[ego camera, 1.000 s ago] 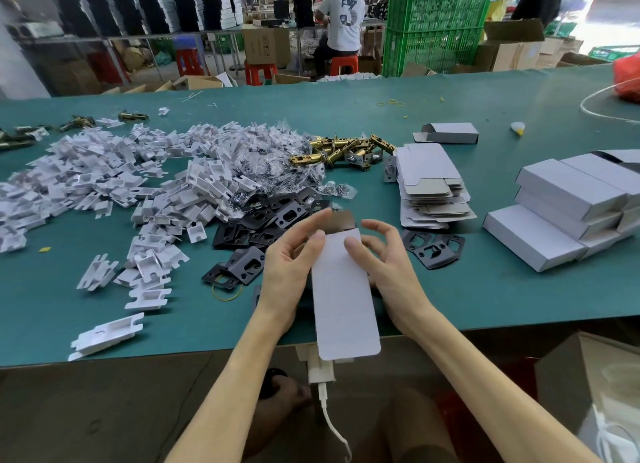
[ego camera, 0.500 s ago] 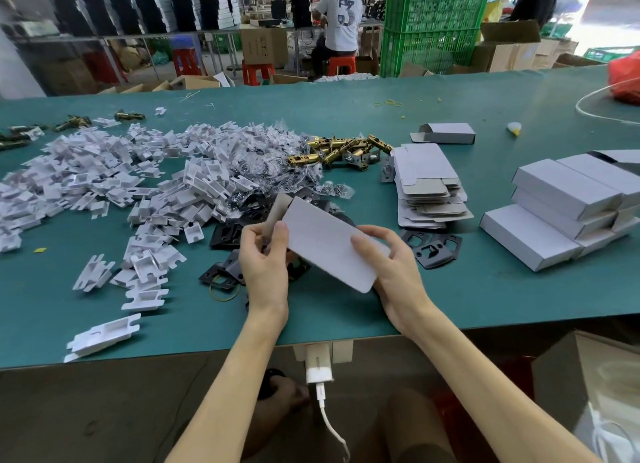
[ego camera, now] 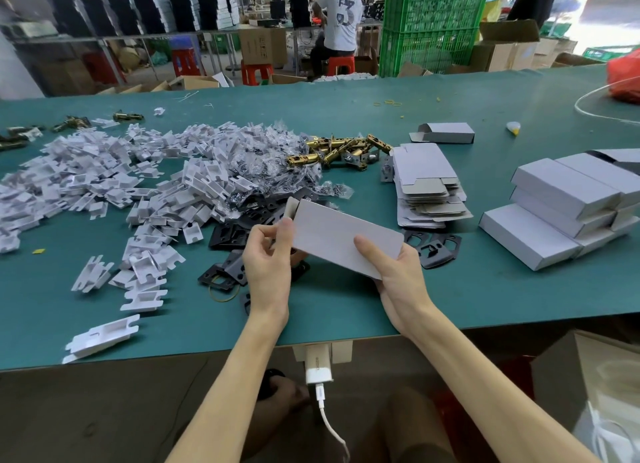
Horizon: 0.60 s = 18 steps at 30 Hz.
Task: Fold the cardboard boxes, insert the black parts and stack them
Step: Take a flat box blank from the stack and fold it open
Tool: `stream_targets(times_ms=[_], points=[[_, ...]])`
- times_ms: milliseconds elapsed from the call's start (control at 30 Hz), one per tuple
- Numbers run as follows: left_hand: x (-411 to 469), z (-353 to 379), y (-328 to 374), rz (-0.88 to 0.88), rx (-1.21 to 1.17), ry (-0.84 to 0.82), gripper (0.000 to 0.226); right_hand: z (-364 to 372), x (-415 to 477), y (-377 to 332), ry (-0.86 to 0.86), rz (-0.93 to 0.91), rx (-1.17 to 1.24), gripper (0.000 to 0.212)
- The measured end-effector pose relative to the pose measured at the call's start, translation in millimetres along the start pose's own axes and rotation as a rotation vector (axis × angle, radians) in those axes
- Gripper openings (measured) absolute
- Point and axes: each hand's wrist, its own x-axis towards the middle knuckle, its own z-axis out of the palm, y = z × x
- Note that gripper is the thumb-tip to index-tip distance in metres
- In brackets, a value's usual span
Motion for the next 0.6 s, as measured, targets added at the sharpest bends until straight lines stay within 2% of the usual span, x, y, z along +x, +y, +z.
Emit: stream_targets(times_ms=[133,300,433,500,600], points=[[2.1,-2.1,4.1,-0.073,-0.109,-0.031,0.031,0.1,0.1,-0.5,-0.003,0.018,0.026,0.021],[0.7,-2.9,0.7,-0.034,-0.089,-0.063,0.012,1.6,-0.2,-1.9,0.006,0.001,0.046,0.031],[1.6,-3.0,-3.0,0.003,-0.042,-0.045,0.014,2.4,-0.8,-2.2,-0.006,-0.001,0.051,0.031],[1.3,-2.3,-1.5,0.023,-0.051,-0.037,0.024,2.5,-0.7,-2.9,0.001,0.000,0.064,0.033],[1.0,-1.4,1.0,-0.013,-0.093,-0.010,0.029,2.3,-0.3,-3.4,0.003,0.018,0.093,0.034]])
